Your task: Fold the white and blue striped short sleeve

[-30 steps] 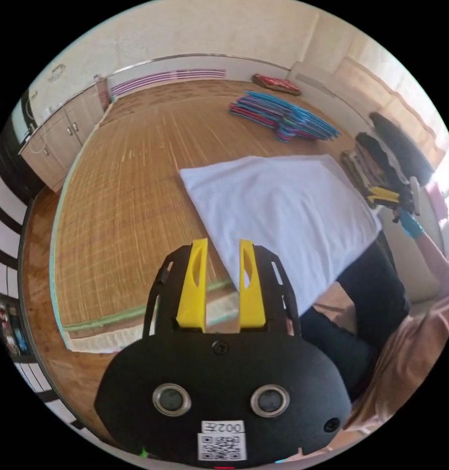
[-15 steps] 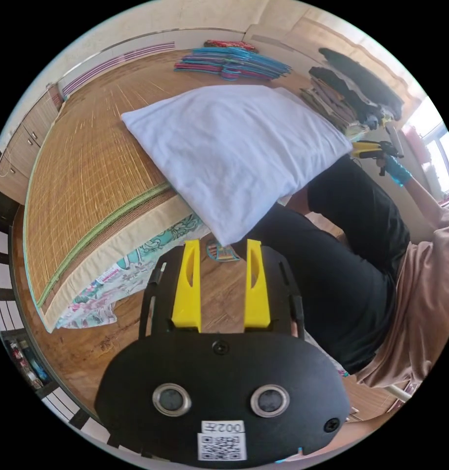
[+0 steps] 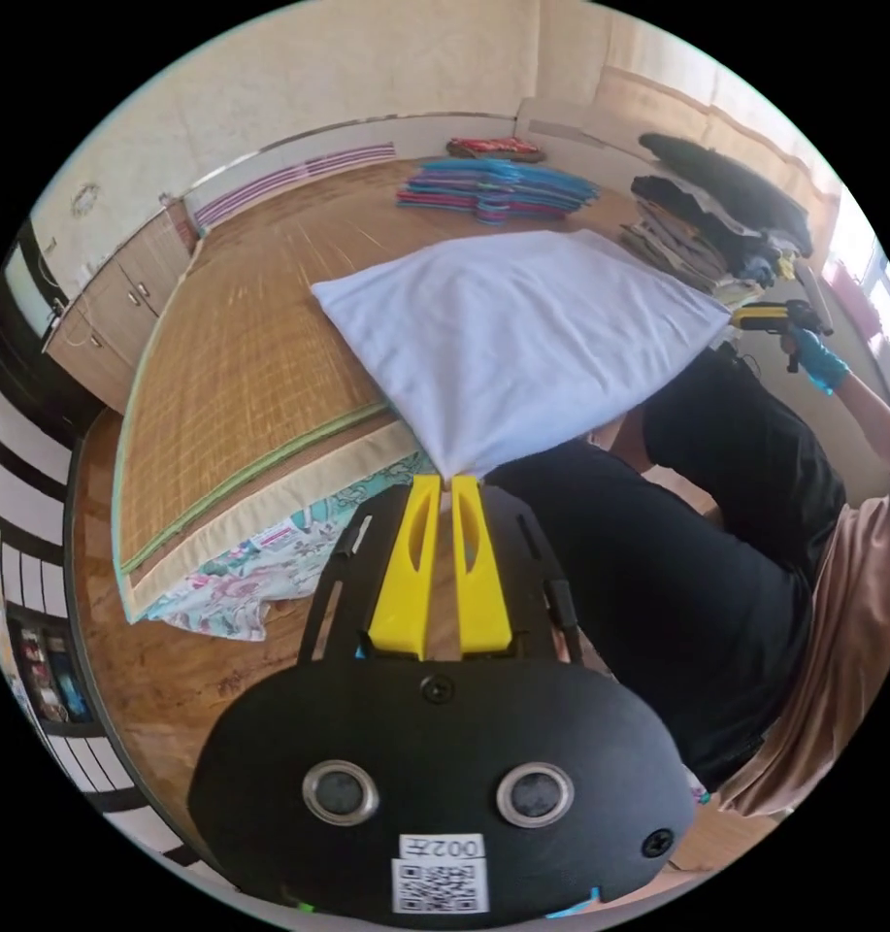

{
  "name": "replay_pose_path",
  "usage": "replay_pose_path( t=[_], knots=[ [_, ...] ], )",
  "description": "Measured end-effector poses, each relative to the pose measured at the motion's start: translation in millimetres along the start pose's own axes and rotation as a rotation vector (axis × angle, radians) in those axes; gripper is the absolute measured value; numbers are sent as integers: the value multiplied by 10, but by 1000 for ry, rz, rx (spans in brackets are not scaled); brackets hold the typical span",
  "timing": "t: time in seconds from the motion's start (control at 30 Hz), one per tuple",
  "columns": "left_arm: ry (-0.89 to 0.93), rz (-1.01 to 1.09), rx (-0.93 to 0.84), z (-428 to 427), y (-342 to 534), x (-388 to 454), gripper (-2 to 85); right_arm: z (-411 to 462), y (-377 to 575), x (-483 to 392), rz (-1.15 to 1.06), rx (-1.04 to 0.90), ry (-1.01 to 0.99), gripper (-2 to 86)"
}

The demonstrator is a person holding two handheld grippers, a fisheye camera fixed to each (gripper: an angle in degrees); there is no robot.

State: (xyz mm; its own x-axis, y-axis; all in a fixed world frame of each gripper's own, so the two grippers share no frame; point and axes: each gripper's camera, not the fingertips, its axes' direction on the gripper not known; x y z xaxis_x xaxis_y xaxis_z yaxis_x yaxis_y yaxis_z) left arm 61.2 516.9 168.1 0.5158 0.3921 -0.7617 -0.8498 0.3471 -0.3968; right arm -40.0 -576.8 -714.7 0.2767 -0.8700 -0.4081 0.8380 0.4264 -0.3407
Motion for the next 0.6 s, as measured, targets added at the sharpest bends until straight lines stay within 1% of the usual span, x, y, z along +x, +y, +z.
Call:
replay_pose_path(
  t=[0.07,0.1,0.17,0.23,0.4,0.5,0.6],
  knots=[
    [-36,-28,22,-100,102,14,-8,5,87,-61,-32,-5,24,151],
    [-34,-46,22,-115,165,21,-8,60,144,-78,-38,-24,2,151],
    [-23,-55,-12,-81,248,48,-9,160,216,-106,-41,-64,-19,149],
    [-30,-53,-39,-61,351,123,-9,179,273,-151,-39,-57,-12,148],
    [-24,-69,-38,-136,514,238,-9,174,374,-188,-27,-43,-24,142],
    [-21,-76,-31,-233,595,302,-8,110,400,-241,-50,-22,3,137],
    [-13,-88,-55,-243,693,363,-8,177,465,-255,-42,-37,-25,131]
  ],
)
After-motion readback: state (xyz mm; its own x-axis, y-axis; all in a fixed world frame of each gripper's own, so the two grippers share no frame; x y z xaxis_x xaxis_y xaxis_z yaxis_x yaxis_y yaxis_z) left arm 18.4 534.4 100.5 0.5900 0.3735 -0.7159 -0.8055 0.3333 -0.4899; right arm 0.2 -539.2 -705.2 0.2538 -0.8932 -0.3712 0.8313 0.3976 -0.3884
